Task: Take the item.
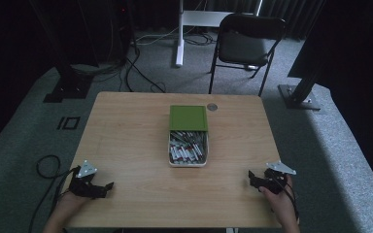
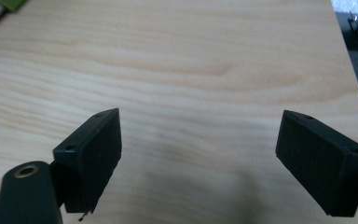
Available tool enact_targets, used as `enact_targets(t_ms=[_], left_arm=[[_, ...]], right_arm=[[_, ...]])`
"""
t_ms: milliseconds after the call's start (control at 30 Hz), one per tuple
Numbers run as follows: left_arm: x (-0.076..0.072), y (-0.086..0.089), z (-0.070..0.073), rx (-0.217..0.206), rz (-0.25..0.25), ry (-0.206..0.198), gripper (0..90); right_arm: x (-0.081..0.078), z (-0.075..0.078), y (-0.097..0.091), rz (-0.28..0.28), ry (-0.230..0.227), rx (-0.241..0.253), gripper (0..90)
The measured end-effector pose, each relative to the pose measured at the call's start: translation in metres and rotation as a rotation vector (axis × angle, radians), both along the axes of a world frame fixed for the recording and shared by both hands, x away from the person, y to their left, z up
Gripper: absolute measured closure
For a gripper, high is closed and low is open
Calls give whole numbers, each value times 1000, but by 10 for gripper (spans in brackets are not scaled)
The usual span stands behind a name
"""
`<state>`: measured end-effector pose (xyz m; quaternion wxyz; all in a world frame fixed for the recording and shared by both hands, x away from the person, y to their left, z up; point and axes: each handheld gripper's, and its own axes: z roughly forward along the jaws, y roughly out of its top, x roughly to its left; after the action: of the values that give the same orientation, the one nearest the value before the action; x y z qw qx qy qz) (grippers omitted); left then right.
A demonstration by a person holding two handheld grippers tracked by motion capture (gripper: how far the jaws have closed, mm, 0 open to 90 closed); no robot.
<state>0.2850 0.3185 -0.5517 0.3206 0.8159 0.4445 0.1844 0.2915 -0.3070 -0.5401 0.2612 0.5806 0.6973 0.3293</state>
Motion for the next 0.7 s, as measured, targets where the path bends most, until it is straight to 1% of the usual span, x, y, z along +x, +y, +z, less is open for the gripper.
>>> enact_targets(t_ms=[233,300,333,400,700], left_arm=[[0,0,0,0,0,0,14],[0,0,0,0,0,0,14],[0,0,0,0,0,0,14],[0,0,0,1,0,0,14],[0,0,0,0,0,0,14]], right_arm=[[5,17,12,28,-38,12,151],[6,21,16,36,-49,17,172],[6,21,16,36,-49,17,172],[7,26,22,48,-61,6,192],[12,43,39,89,-103,24,193]])
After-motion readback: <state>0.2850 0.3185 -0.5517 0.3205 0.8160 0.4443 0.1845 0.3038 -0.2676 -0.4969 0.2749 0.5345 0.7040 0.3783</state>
